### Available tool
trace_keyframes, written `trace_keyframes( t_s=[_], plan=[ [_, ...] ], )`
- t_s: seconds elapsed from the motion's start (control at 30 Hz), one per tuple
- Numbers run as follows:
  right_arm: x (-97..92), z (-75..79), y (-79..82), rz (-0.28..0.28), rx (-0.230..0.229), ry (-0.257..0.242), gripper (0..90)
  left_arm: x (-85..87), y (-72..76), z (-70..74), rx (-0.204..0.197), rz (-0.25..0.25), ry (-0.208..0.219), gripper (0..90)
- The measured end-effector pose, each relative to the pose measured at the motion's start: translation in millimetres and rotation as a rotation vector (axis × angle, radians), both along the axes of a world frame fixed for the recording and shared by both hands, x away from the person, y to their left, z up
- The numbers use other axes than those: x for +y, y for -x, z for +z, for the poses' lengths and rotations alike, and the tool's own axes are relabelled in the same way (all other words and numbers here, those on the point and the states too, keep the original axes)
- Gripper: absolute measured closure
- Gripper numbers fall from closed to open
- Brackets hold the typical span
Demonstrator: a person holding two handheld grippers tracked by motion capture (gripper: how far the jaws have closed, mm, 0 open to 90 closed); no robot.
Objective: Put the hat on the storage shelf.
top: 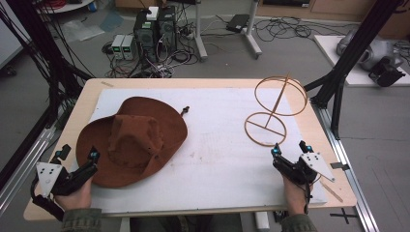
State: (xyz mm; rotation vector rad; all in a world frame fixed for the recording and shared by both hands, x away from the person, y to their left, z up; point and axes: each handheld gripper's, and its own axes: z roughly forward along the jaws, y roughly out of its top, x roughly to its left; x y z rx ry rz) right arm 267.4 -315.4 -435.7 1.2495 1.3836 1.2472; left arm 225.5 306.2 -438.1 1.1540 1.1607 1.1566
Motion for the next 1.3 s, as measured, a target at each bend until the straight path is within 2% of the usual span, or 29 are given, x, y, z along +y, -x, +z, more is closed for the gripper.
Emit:
trace_keyframes(
  t_s=[0.7,0.87,1.13,1.3],
  plan=[
    [0.1,-0.8,-1.7,0.006,0.007,0.000,11.0,0.5,-0.2,0.3,0.003,-0.011,0.003,17.6],
    [-0.9,-0.7,-2.3,0.007,0.002,0.002,11.0,-2.7,-2.2,3.6,0.005,-0.033,-0.033,17.1],
    [-2.0,-1.2,-3.5,0.009,0.004,0.001,11.0,-3.6,-4.0,9.5,0.003,-0.059,-0.045,17.0],
    [-2.1,-1.1,-3.6,0.012,0.007,0.002,11.0,-5.5,-5.9,16.2,0.012,-0.097,-0.092,17.0]
  ],
)
